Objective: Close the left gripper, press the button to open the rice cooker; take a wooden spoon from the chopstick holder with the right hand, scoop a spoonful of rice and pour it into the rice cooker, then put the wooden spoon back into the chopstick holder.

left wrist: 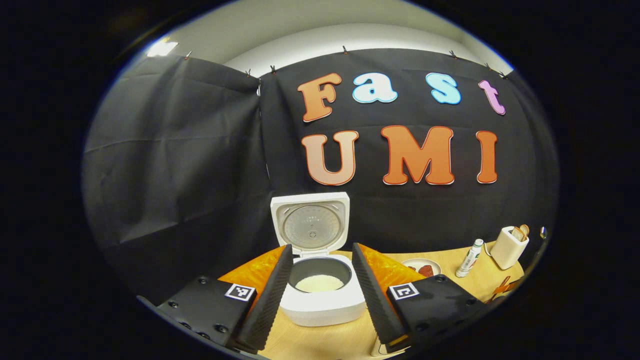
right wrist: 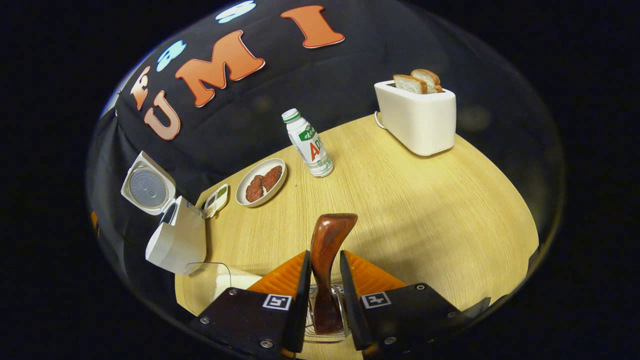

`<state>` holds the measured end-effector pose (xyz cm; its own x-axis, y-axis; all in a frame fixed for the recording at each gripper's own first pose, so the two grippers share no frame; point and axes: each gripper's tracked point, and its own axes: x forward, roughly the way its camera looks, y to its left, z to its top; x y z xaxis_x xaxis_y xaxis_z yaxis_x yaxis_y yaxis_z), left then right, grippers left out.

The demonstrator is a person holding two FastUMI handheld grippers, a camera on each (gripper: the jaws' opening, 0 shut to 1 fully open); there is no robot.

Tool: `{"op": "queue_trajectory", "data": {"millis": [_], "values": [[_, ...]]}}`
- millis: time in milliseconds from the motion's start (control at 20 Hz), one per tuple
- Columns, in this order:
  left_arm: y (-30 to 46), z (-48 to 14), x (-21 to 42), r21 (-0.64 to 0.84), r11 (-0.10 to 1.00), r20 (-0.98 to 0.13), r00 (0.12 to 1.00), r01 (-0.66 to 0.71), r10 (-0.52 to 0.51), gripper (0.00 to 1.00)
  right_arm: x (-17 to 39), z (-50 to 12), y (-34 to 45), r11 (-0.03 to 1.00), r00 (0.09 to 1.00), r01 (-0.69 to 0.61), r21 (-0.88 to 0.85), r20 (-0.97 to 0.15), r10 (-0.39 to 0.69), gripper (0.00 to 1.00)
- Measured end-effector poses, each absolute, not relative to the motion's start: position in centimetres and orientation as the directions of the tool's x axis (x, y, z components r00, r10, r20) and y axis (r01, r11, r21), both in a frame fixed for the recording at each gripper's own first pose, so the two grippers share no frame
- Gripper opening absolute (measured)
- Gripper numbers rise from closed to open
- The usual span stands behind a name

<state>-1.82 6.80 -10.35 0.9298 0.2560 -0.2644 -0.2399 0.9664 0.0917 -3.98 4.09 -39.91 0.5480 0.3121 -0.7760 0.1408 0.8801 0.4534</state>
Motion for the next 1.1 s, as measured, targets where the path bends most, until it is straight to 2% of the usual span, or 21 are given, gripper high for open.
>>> {"op": "queue_trajectory", "data": {"millis": [200,250,350,400,500,600,850,1100], "values": [[7.1,-10.4,-1.9,0.087,0.962,-0.268,0.924,-0.258,0.272,0.80,-3.4,-40.8,5.0,0.862,0.498,0.142,0.487,-0.788,0.362,0.37],[7.2,-10.3,-2.0,0.088,0.961,-0.266,0.924,-0.261,0.275,0.85,-3.4,-40.9,5.1,0.865,0.485,0.131,0.485,-0.792,0.371,0.37],[7.3,-10.2,-2.0,0.090,0.961,-0.264,0.924,-0.262,0.277,0.82,-4.0,-41.0,5.5,0.865,0.467,0.118,0.489,-0.796,0.386,0.37],[7.4,-10.3,-2.1,0.091,0.961,-0.264,0.924,-0.263,0.278,0.80,-4.3,-40.9,5.3,0.867,0.466,0.119,0.484,-0.798,0.382,0.28],[7.4,-10.6,-2.1,0.089,0.961,-0.270,0.923,-0.260,0.275,0.80,-4.5,-40.3,5.3,0.866,0.482,0.116,0.486,-0.790,0.378,0.20],[7.4,-11.0,-2.0,0.082,0.964,-0.277,0.923,-0.253,0.266,0.80,-4.7,-39.4,4.9,0.873,0.519,0.116,0.474,-0.778,0.353,0.16],[7.7,-11.6,-1.4,0.055,0.971,-0.289,0.927,-0.232,0.238,0.82,-4.3,-34.5,3.5,0.883,0.693,0.124,0.452,-0.677,0.249,0.15],[8.3,-12.1,-0.5,0.033,0.978,-0.294,0.933,-0.206,0.207,0.80,-4.9,-30.3,3.2,0.903,0.788,0.124,0.411,-0.594,0.162,0.13]]}}
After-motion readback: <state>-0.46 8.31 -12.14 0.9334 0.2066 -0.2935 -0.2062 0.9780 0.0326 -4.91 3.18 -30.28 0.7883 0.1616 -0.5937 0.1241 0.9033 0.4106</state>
